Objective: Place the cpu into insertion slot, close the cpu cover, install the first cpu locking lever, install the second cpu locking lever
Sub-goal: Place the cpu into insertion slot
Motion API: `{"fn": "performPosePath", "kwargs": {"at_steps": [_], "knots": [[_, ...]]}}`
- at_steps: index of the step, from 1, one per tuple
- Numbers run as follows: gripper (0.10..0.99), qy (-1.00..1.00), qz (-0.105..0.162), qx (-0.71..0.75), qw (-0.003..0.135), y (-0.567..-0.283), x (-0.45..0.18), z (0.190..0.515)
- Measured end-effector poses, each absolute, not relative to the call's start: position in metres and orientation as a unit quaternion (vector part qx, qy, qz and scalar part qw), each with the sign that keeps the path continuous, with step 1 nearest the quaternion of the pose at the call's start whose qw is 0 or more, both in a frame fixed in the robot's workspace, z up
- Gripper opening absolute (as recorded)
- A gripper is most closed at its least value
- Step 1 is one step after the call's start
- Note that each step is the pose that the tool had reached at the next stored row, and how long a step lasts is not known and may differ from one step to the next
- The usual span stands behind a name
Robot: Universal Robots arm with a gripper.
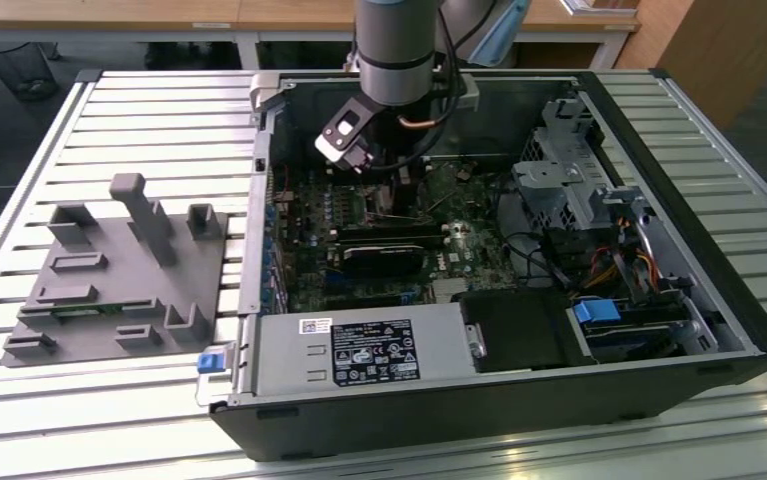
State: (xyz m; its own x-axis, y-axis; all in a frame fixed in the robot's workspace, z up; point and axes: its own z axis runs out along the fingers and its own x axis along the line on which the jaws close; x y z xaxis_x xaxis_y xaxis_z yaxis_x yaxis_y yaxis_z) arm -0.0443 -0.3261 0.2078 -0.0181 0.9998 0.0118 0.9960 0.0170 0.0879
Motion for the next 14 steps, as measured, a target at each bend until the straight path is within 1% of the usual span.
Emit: {"fn": "performPosePath", "kwargs": {"at_steps": [14], "knots": [[0.541, 0.713, 0.035, 0.700, 0.026, -0.3245, -0.0443, 0.2014]]}}
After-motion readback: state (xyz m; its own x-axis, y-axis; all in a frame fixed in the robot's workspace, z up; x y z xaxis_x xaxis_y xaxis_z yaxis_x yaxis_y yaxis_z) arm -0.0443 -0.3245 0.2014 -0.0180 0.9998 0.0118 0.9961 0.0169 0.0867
